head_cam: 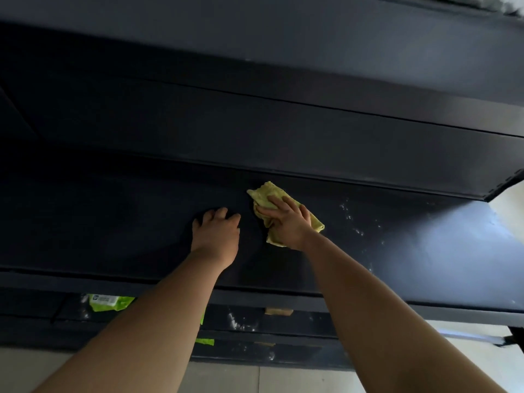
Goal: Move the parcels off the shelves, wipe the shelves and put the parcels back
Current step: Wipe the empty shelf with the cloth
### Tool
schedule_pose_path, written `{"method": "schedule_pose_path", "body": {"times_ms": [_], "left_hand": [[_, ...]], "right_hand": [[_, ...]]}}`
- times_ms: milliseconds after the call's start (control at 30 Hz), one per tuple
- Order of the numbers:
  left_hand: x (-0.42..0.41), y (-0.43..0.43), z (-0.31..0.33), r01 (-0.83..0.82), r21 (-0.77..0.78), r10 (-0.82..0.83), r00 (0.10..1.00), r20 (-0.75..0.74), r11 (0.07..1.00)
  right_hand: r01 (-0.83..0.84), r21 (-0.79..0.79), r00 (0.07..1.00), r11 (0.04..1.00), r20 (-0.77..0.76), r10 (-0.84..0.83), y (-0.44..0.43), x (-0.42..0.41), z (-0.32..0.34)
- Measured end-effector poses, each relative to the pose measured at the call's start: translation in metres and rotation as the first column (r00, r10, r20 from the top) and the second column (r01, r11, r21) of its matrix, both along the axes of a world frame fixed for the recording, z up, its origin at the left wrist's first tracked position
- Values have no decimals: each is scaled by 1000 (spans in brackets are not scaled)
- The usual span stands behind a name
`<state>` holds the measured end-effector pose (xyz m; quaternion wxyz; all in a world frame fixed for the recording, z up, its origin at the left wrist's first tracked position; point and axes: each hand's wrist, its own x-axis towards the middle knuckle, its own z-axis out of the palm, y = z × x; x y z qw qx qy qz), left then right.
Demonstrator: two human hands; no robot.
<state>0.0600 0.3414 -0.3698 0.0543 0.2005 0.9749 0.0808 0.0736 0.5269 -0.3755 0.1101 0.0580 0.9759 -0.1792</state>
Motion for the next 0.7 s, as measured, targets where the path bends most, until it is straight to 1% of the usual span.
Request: {"method": "schedule_pose_path", "body": {"times_ms": [100,167,200,267,300,400,467,567,700], "left_hand": [[1,10,-4,-50,-33,49,998,-31,998],[0,10,-6,-53,-45,50,997,-55,998],[-1,9,-6,-46,-50,43,997,-64,998],[-3,9,-5,-37,-63,33,997,-67,997],[-4,9,-4,-37,-66,32,997,-69,997],[-7,8,-4,-38,-66,33,996,-86,997],[-9,8,-4,-40,-69,34,996,-81,997],[-11,9,-3,-30,-101,22,997,-77,994],[-14,11,0,-31,-132,20,996,-86,991]], "right_hand": [[47,42,999,998,7,-47,26,-11,-2],[141,89,990,986,9,-142,44,-11,-4],[194,89,981,977,8,-195,51,-11,-4],[237,81,971,968,6,-238,53,-8,-7],[214,88,977,973,-2,-215,48,-8,-9],[62,82,998,995,-30,-60,26,-18,-12],[1,68,1000,998,-3,-1,13,-34,-8],[-37,58,998,998,45,35,-1,-60,-2],[-42,45,997,998,64,39,-1,-82,-1]]}}
